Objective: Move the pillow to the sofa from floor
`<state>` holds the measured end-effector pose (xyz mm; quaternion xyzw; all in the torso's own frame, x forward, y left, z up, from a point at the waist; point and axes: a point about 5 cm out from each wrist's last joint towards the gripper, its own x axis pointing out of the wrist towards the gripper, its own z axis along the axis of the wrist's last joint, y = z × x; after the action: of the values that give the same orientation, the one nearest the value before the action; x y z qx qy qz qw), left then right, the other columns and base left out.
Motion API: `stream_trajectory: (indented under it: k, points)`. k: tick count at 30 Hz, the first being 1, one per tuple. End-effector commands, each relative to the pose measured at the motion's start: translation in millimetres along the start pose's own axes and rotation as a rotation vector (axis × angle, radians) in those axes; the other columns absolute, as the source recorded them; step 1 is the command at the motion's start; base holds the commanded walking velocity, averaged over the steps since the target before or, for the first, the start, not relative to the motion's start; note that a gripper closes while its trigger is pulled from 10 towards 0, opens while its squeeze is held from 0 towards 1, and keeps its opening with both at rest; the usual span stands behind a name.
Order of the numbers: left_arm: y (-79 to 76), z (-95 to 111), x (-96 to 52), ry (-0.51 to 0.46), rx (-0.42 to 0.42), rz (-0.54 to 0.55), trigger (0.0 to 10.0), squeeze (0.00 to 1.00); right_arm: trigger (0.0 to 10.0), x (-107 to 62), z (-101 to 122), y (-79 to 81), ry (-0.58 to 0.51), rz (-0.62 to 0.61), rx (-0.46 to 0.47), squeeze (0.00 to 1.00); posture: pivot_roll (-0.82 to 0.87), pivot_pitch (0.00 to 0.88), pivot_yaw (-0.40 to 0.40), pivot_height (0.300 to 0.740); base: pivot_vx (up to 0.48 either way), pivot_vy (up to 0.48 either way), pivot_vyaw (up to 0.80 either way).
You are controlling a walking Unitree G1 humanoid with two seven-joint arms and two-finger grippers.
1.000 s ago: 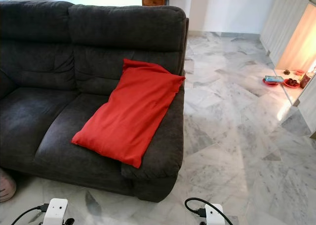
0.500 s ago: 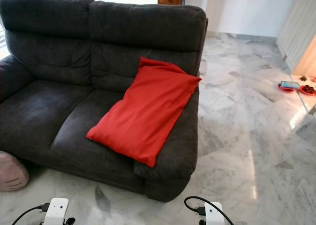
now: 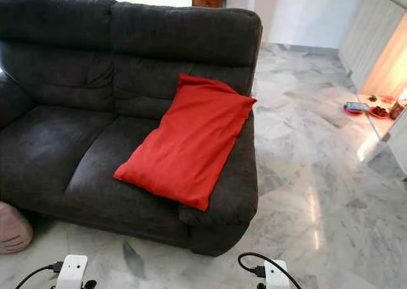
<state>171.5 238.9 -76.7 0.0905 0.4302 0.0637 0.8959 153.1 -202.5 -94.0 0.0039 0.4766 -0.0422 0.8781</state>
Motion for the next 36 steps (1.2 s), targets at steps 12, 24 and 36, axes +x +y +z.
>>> stream_trajectory:
  k: [12, 24, 36]
  points:
    - [-1.5, -8.7, -1.7, 0.039, -0.001, -0.003, 10.0, 0.0, 10.0, -0.3, -0.8, -2.6, 0.005, -0.007, 0.006, 0.0, -0.01, 0.0, -0.027, 0.74, 0.0, 0.376, 0.0]
    - [-0.6, -12.0, -2.4, 0.053, 0.005, -0.005, 10.0, 0.0, 10.0, -0.2, -1.1, -1.4, 0.007, -0.002, 0.0, 0.0, -0.02, 0.0, -0.025, 0.74, 0.0, 0.35, 0.0]
    - [-1.6, -11.5, -2.2, 0.055, 0.008, -0.008, 10.0, 0.0, 10.0, 0.1, 0.9, -1.5, 0.002, -0.002, -0.001, 0.0, -0.02, 0.0, -0.026, 0.74, 0.0, 0.351, 0.0]
